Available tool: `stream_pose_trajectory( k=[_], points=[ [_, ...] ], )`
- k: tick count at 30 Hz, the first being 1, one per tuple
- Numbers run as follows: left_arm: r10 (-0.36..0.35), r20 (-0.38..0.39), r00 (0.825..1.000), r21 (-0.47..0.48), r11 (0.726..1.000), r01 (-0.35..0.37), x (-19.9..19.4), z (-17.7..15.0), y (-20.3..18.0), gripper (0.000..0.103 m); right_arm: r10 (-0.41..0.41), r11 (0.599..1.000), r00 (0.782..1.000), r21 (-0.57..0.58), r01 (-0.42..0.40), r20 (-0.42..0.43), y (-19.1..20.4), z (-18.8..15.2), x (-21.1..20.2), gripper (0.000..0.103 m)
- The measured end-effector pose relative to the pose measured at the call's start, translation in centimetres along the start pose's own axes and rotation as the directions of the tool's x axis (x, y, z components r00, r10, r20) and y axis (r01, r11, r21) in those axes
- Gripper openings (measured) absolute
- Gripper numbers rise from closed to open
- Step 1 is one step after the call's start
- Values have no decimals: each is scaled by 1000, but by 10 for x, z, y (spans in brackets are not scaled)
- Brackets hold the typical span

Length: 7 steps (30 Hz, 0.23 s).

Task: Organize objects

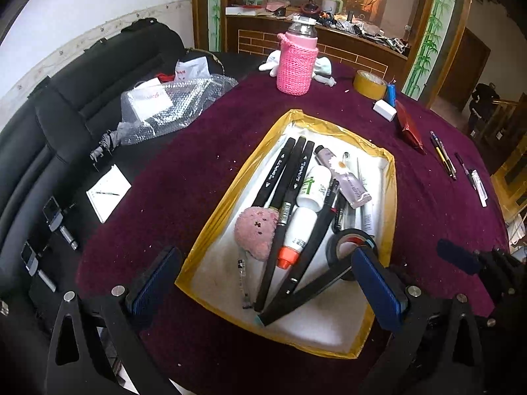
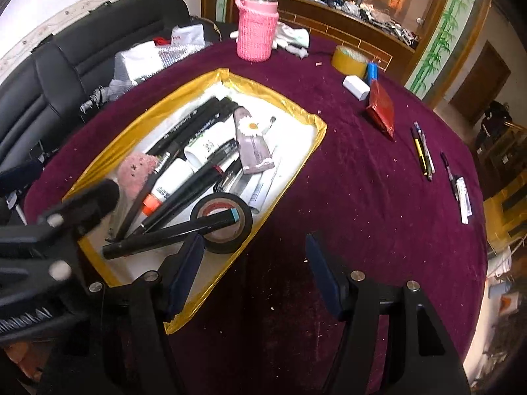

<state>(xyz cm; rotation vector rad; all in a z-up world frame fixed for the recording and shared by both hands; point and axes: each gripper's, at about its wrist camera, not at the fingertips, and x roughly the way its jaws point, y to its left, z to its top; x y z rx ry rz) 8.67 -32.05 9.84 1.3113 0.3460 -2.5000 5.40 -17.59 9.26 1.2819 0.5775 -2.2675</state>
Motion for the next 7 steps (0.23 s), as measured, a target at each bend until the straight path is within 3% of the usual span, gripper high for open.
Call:
stream_pose_trajectory(
  k=[7],
  points=[
    [5, -12, 1000, 18, 1000, -5, 12, 5, 6, 101, -27, 1000, 998, 7, 28, -48, 4, 0, 16, 64]
  ],
)
